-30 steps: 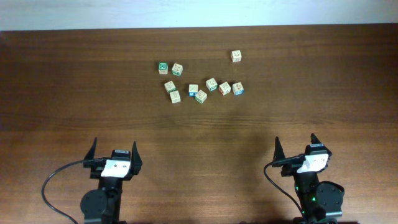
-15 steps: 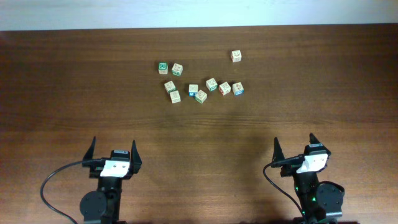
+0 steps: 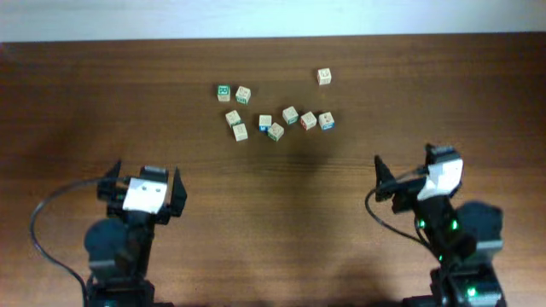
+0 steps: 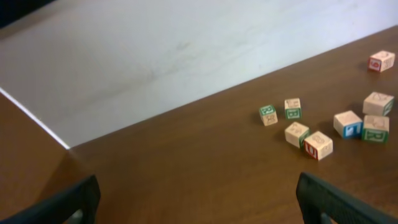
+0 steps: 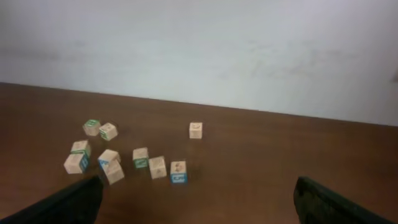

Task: Rotate 5 blocks
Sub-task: 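Raise both arms and move the right gripper toward the blocks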

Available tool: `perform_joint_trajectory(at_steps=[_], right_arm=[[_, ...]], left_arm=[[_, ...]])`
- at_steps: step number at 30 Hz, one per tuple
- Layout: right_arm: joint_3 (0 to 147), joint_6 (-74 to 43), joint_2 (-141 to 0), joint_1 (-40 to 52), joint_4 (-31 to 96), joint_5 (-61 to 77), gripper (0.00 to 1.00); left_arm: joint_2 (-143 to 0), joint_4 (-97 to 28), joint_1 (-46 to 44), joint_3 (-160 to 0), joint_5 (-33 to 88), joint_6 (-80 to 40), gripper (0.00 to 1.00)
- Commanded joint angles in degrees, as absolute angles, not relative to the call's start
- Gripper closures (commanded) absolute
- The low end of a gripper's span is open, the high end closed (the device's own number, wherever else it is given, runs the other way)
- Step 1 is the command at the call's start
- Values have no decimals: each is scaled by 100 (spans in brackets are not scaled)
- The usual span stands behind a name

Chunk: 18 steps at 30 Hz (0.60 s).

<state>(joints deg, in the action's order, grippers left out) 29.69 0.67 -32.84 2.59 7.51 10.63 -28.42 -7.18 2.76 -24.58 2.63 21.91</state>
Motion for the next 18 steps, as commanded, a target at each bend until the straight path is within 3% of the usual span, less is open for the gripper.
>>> perform_joint_trajectory(at_steps=[1,11,18], right_arm=[[4259,43,-4554,222,1243,1619,2],[7642,174,-7752,222,3579,2010,2],[10007,429,-9579,228,5321,2250,2]], left_arm=[[-3907,-1468,316,-3677,392,2235,1],[-7603,-4491,316,-7999,1181,2038,1],[-9275,-6101,316,-9926,1192,2021,1]])
